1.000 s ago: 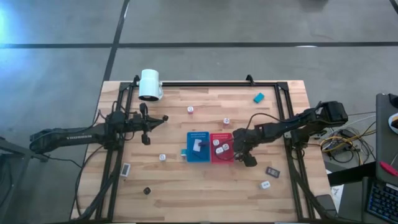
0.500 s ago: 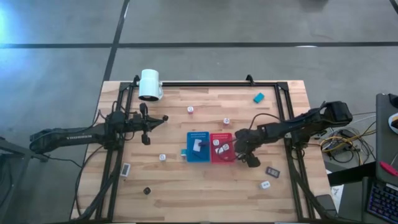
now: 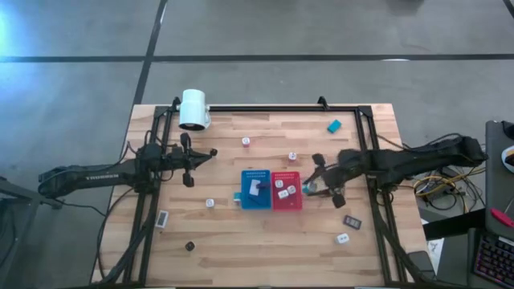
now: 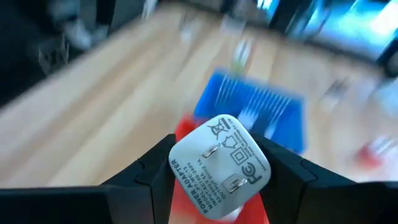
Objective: Sort adapters and digital timers
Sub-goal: Put the right light blue charger adaptor into the red bin
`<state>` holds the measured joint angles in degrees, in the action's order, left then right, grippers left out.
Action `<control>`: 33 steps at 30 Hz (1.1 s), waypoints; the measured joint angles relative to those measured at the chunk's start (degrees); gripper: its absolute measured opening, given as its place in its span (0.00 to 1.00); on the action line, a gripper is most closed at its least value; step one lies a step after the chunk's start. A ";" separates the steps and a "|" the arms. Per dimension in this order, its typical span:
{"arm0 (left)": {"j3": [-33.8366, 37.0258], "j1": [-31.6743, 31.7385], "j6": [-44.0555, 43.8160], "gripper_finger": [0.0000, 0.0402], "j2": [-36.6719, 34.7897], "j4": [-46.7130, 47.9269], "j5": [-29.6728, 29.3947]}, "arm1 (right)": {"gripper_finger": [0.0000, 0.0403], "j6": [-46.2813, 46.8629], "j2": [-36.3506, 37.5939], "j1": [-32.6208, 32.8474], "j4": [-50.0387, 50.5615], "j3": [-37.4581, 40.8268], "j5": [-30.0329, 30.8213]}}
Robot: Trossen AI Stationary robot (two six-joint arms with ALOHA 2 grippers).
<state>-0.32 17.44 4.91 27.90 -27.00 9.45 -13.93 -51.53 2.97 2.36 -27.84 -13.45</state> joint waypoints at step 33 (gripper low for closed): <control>0.00 0.01 -0.20 0.02 -0.02 -0.20 -0.22 | 0.42 11.82 44.79 0.01 -6.31 15.83 13.37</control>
<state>-0.32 17.45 4.71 27.88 -27.20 9.23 -2.11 -6.73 2.98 -3.95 -12.01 -0.08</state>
